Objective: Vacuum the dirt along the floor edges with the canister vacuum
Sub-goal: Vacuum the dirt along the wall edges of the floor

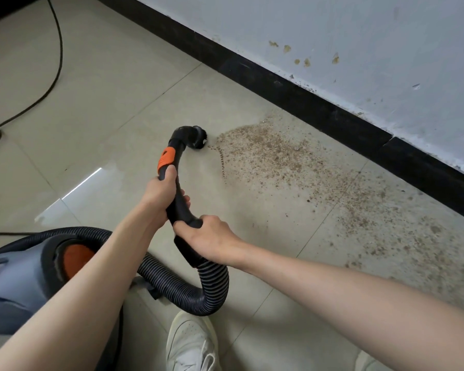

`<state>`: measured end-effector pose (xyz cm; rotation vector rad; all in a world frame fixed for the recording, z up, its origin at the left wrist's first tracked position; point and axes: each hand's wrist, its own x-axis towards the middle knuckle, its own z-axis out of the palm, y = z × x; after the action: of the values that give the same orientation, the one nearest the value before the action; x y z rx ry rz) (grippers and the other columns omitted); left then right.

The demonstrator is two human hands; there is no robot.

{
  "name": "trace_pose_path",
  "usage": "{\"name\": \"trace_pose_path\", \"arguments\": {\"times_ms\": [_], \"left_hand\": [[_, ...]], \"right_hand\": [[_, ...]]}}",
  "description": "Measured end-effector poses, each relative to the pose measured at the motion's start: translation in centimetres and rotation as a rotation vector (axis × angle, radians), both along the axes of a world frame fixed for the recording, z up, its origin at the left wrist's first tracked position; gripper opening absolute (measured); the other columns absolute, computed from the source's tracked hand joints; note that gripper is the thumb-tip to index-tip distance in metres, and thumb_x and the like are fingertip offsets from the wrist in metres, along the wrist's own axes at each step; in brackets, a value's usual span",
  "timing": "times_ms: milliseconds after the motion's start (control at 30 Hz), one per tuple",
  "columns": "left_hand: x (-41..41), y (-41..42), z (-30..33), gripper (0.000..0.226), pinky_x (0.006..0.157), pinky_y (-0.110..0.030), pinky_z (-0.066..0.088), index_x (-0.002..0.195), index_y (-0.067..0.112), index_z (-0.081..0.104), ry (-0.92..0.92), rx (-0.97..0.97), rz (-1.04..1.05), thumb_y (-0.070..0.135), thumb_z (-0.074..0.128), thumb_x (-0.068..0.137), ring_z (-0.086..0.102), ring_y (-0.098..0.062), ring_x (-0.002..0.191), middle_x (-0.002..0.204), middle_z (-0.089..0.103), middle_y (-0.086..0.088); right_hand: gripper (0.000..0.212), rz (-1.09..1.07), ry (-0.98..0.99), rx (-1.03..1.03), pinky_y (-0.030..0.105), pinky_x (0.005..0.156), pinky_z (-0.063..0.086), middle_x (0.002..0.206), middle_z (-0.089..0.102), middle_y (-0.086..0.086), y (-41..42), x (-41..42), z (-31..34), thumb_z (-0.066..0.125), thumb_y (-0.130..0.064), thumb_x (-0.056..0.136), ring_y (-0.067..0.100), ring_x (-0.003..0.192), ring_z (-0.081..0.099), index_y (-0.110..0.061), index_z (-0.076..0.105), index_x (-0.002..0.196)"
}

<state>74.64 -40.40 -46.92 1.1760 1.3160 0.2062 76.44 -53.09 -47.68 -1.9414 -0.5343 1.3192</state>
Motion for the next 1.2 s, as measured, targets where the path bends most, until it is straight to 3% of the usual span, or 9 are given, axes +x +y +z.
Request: {"name": "trace_pose_path", "arguments": {"times_ms": [167, 433, 900, 1100, 1200], "left_hand": [[-0.1, -1.5, 0.1, 0.026, 0.052, -0.031, 0.046, 0.082, 0.011, 0.039, 0.017, -0.001, -0.065, 0.03, 0.042, 0.099, 0.049, -0.023, 0.051, 0.069, 0.045, -0.01], [3.4, -1.6, 0.3, 0.028, 0.05, -0.03, 0.046, 0.082, 0.011, 0.038, 0.018, 0.005, -0.155, 0.033, 0.04, 0.099, 0.049, -0.022, 0.052, 0.07, 0.045, -0.01], [10.3, -2.7, -0.3, 0.028, 0.039, -0.021, 0.044, 0.084, 0.012, 0.038, 0.027, 0.054, -0.31, 0.035, 0.04, 0.099, 0.048, -0.019, 0.048, 0.071, 0.045, -0.008], [11.7, -2.2, -0.8, 0.027, 0.043, -0.024, 0.046, 0.102, 0.009, 0.04, 0.025, 0.079, -0.332, 0.036, 0.04, 0.099, 0.049, -0.019, 0.049, 0.073, 0.046, -0.008], [10.8, -1.4, -0.8, 0.027, 0.04, -0.022, 0.045, 0.093, 0.01, 0.041, 0.028, 0.093, -0.284, 0.036, 0.041, 0.098, 0.05, -0.018, 0.048, 0.072, 0.047, -0.007]], "right_hand": [[0.045, -0.037, 0.017, -0.02, 0.026, 0.052, 0.039, 0.076, 0.059, -0.004, -1.5, -1.0, -0.3, 0.049, -0.065, 0.07, 0.011, 0.065, 0.057, -0.021, 0.051, 0.079], [0.041, -0.156, 0.005, 0.006, 0.028, 0.058, 0.042, 0.084, 0.062, 0.002, -1.7, 1.5, 0.2, 0.056, -0.058, 0.082, 0.02, 0.076, 0.061, -0.017, 0.054, 0.083], [0.034, -0.328, -0.02, 0.031, 0.027, 0.053, 0.036, 0.078, 0.059, -0.001, -2.5, 6.0, -0.3, 0.054, -0.052, 0.086, 0.013, 0.067, 0.055, -0.019, 0.052, 0.077], [0.033, -0.354, -0.011, 0.051, 0.025, 0.052, 0.037, 0.075, 0.059, -0.003, -2.0, 7.1, -1.2, 0.055, -0.05, 0.086, 0.011, 0.064, 0.055, -0.019, 0.052, 0.077], [0.034, -0.305, 0.01, 0.066, 0.025, 0.052, 0.038, 0.075, 0.06, -0.002, -1.3, 7.1, -1.2, 0.057, -0.052, 0.084, 0.013, 0.064, 0.057, -0.019, 0.053, 0.076]]}}
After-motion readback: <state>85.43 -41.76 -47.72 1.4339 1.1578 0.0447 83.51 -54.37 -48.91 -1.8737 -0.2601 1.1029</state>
